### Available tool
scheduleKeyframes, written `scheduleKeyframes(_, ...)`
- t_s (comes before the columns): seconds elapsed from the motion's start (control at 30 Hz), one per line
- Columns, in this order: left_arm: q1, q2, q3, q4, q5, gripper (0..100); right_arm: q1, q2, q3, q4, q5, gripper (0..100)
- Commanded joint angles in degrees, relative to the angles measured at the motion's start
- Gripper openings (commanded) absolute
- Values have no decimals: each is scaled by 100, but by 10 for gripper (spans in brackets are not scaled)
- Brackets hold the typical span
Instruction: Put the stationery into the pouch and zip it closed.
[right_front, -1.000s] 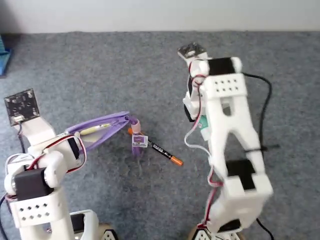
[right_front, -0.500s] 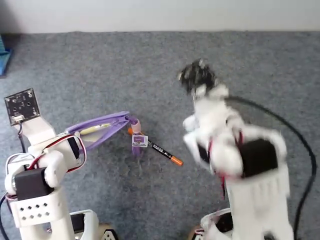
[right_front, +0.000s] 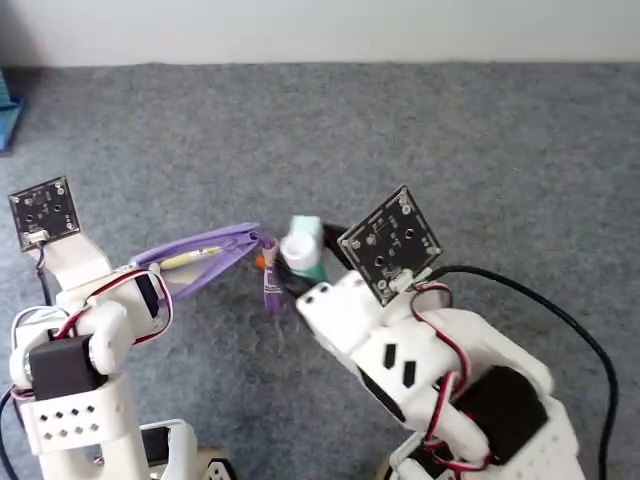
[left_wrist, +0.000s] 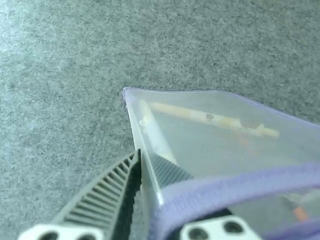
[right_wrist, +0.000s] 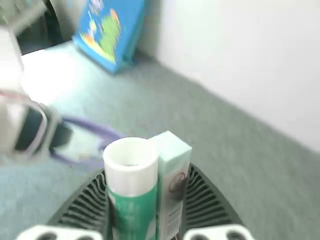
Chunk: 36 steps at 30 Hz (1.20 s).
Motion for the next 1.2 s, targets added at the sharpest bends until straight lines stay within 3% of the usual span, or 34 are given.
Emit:
scheduleKeyframes(0.0, 44, 211, -374, -88, 97, 12, -251, -84, 316, -1701, -53, 8)
scheduleKeyframes(0.43, 53, 2022, -1912, 651, 879, 12, -822, 1182, 976, -5402, 703, 8)
scheduleKeyframes(0.77, 44, 2022, -1912, 633, 879, 12, -822, 2448, 1002, -6659, 677, 8)
scheduleKeyframes(1.17, 44, 2022, -1912, 633, 879, 12, -743, 2818, 1116, -6721, 396, 8)
